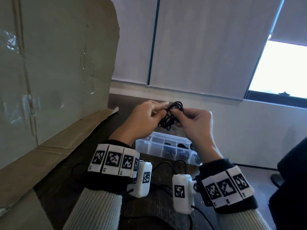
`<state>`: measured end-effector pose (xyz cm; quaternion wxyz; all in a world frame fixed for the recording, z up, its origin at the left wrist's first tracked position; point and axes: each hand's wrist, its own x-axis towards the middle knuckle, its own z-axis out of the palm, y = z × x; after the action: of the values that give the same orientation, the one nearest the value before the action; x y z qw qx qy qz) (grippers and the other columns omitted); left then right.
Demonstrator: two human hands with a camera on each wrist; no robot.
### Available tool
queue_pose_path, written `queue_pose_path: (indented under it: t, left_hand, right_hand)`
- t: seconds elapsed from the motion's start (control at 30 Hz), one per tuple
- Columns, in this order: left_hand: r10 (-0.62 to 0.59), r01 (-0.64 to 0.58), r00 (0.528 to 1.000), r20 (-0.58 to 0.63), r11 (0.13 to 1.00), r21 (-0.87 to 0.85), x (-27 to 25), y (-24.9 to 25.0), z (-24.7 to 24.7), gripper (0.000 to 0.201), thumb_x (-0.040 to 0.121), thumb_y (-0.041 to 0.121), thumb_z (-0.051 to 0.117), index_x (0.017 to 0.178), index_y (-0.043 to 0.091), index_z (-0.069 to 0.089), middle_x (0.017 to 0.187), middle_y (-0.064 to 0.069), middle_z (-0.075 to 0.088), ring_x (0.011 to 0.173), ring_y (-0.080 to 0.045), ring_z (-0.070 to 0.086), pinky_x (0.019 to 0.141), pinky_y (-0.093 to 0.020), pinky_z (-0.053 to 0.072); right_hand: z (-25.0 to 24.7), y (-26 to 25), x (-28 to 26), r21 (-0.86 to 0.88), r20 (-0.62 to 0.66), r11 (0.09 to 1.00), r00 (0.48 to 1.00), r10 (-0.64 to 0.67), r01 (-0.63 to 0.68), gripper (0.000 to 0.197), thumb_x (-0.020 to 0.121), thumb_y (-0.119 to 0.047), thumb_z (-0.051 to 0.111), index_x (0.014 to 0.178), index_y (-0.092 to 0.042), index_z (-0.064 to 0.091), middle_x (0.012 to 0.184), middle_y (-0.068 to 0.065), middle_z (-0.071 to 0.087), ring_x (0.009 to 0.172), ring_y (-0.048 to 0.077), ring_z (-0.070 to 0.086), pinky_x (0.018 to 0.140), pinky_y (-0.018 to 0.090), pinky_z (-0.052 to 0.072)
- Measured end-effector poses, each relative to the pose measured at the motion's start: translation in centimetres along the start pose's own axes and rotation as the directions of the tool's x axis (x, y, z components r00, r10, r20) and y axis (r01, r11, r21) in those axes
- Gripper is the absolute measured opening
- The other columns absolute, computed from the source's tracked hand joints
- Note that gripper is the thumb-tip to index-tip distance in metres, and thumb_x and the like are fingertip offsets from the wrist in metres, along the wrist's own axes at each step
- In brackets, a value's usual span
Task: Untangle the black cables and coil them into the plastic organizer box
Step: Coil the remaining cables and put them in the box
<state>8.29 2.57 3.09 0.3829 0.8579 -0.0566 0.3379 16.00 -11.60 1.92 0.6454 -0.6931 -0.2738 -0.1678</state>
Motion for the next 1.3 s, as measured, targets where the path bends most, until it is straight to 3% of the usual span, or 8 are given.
queue_pose_path:
  t: [0.17,0.27,0.37,0.53,0.67,0.9,1.1,1.3]
  left_hand:
    - [-0.333,0.218,0.913,-0.236,0.887,-0.407,-0.8,-3.2,-3.4,0.024,0.099,0.017,0.048,0.116,0.02,0.064,0.099,0.007,0.065,0.088,-0.007,0.061,0.075,-0.028,0.053]
    - [-0.59,0.348,0.754,-0.289,0.732,-0.586,-1.6,-6.3,-4.8,0.019,0.099,0.019,0.046,0.096,0.023,0.065,0.093,0.006,0.063,0.081,-0.008,0.058,0.071,-0.028,0.05]
    - [-0.777,0.47,0.585,-0.235,0.56,-0.682,-2.5,-9.6,-5.1,0.021,0.098,0.026,0.049,0.08,0.026,0.06,0.086,0.007,0.063,0.073,-0.007,0.057,0.066,-0.026,0.046]
    - [-0.863,0.551,0.489,-0.127,0.419,-0.721,-3.9,-12.9,-4.7,0.018,0.097,0.028,0.049,0.081,0.027,0.058,0.085,0.011,0.062,0.071,-0.004,0.056,0.06,-0.022,0.042]
    - [-0.871,0.573,0.482,-0.098,0.398,-0.716,-4.3,-13.4,-4.7,0.017,0.098,0.025,0.048,0.084,0.027,0.058,0.084,0.011,0.062,0.072,-0.004,0.056,0.062,-0.023,0.041]
    - [-0.867,0.581,0.489,-0.099,0.409,-0.704,-4.4,-13.3,-4.9,0.015,0.097,0.026,0.049,0.086,0.027,0.059,0.084,0.012,0.064,0.074,-0.004,0.058,0.063,-0.023,0.041]
    - [-0.868,0.597,0.483,-0.114,0.422,-0.683,-4.3,-13.6,-5.4,0.016,0.097,0.027,0.049,0.085,0.027,0.059,0.087,0.011,0.064,0.076,-0.004,0.058,0.064,-0.024,0.041]
    - [-0.85,0.575,0.51,-0.136,0.454,-0.681,-4.1,-12.5,-6.3,0.019,0.099,0.026,0.044,0.084,0.027,0.055,0.084,0.012,0.059,0.074,-0.003,0.054,0.066,-0.021,0.04]
  right_hand:
    - [1.9,3.5,2.6,-0.148,0.065,0.957,0.963,0.26,-0.248,0.029,0.072,-0.017,0.085,0.092,-0.005,0.069,0.086,0.014,0.074,0.069,0.024,0.073,0.067,0.04,0.062]
    - [3.5,5.2,4.3,-0.327,0.097,0.912,0.951,0.293,-0.247,0.029,0.072,-0.016,0.085,0.093,-0.007,0.067,0.087,0.011,0.071,0.066,0.021,0.072,0.065,0.035,0.062]
    - [5.0,7.1,6.1,-0.463,0.094,0.855,0.946,0.31,-0.234,0.022,0.074,-0.016,0.083,0.082,-0.003,0.069,0.086,0.015,0.071,0.073,0.026,0.071,0.072,0.039,0.061]
    - [7.0,10.2,7.8,-0.676,0.146,0.718,0.925,0.351,-0.166,0.025,0.075,-0.019,0.081,0.074,-0.001,0.064,0.083,0.015,0.067,0.068,0.025,0.066,0.058,0.03,0.057]
    - [8.2,11.2,7.6,-0.849,0.287,0.527,0.868,0.405,0.035,0.037,0.078,-0.026,0.074,0.058,-0.008,0.049,0.061,0.003,0.054,0.049,0.011,0.047,0.026,0.012,0.026]
    - [9.9,11.6,6.8,-0.874,0.456,0.39,0.77,0.447,0.291,0.03,0.073,-0.026,0.074,0.056,-0.01,0.054,0.061,0.002,0.055,0.054,0.015,0.05,0.054,0.022,0.044]
    - [9.7,10.8,7.0,-0.808,0.587,0.364,0.581,0.564,0.463,0.029,0.085,-0.034,0.061,0.069,-0.009,0.063,0.065,0.002,0.057,0.069,0.022,0.055,0.064,0.029,0.048]
    - [6.2,4.0,4.1,-0.717,0.671,0.487,0.682,0.289,0.499,0.027,0.088,-0.037,0.066,0.094,-0.011,0.07,0.087,0.003,0.07,0.085,0.022,0.064,0.076,0.033,0.052]
